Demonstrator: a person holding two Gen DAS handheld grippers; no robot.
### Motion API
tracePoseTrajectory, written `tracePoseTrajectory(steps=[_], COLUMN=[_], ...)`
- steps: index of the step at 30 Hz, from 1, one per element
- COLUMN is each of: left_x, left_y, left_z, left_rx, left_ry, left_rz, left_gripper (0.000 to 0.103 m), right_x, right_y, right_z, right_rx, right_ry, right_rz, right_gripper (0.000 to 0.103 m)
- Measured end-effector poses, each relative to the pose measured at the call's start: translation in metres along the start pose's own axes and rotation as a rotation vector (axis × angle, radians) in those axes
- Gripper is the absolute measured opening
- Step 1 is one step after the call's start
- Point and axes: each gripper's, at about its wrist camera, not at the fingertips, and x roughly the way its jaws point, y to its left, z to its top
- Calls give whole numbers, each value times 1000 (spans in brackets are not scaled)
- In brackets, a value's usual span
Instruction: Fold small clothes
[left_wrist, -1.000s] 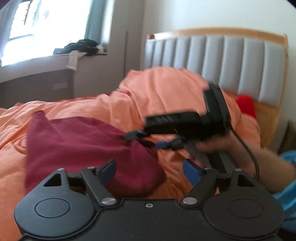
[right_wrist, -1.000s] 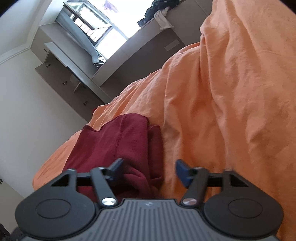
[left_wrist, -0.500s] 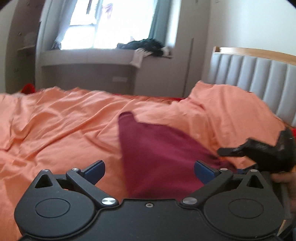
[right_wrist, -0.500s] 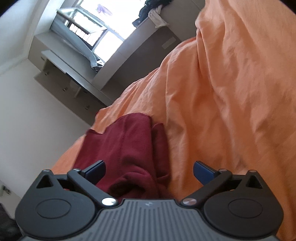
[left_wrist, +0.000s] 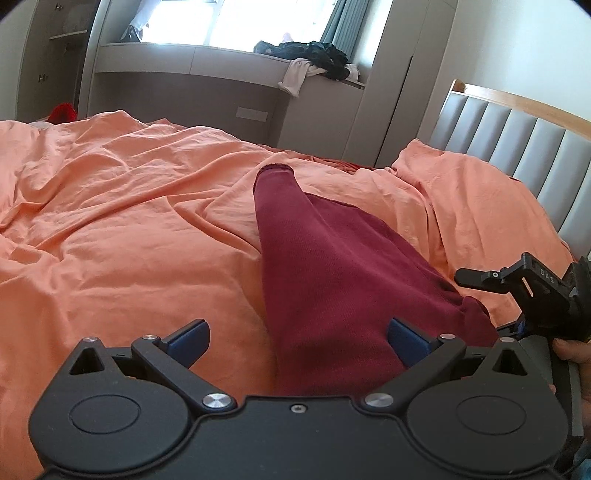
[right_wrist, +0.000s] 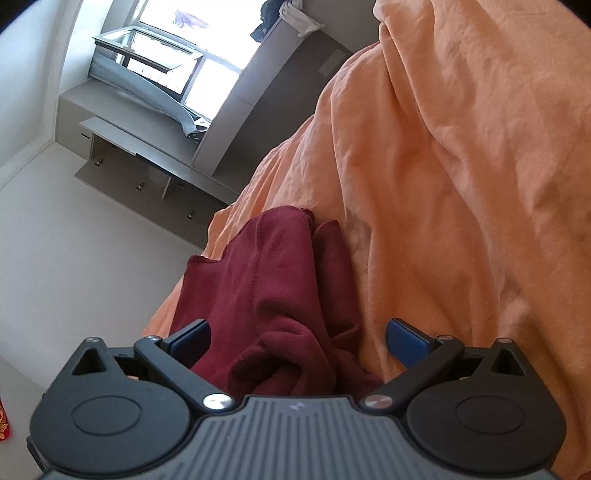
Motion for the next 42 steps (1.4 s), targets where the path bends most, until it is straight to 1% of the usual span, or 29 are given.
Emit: tracePoseTrajectory(steps=[5, 13, 17, 20, 22, 25, 27, 31, 36, 39, 42], left_x=[-1, 1, 2, 2, 2, 2, 5, 18, 37, 44, 43], left_y=[-1, 1, -1, -1, -1, -2, -1, 3, 12, 16, 18], left_z=[-1, -4, -3, -5, -4, 2, 10, 24, 37, 37, 32], left_rx=[-4, -6, 4, 10, 11, 28, 29, 20, -33, -29, 4], left_ry=[1, 6, 4, -1, 2, 19, 33, 48, 104, 118, 114], left_rz=[-1, -1, 6, 10, 9, -9, -23, -35, -61, -70, -75], left_gripper=[103, 103, 103, 103, 103, 103, 103, 103, 103, 103, 102], right_x=[11, 17, 19, 23, 23, 24, 26, 39, 58, 67, 72], right_y=[6, -2, -4, 1, 1, 3, 5, 8, 6, 17, 28], right_z=[-1, 0, 1, -1, -1, 3, 9, 23, 29, 29, 23], right_rx=[-6, 42, 24, -16, -21, -31, -44, -101, -123, -217, -296], right_ry=[13, 8, 12, 12, 1, -20, -52, -89, -90, -93, -85], right_rz=[-13, 2, -8, -39, -48, -25, -9, -4, 14, 4, -17], right_gripper=[103, 103, 103, 103, 103, 103, 97, 89, 84, 84, 84])
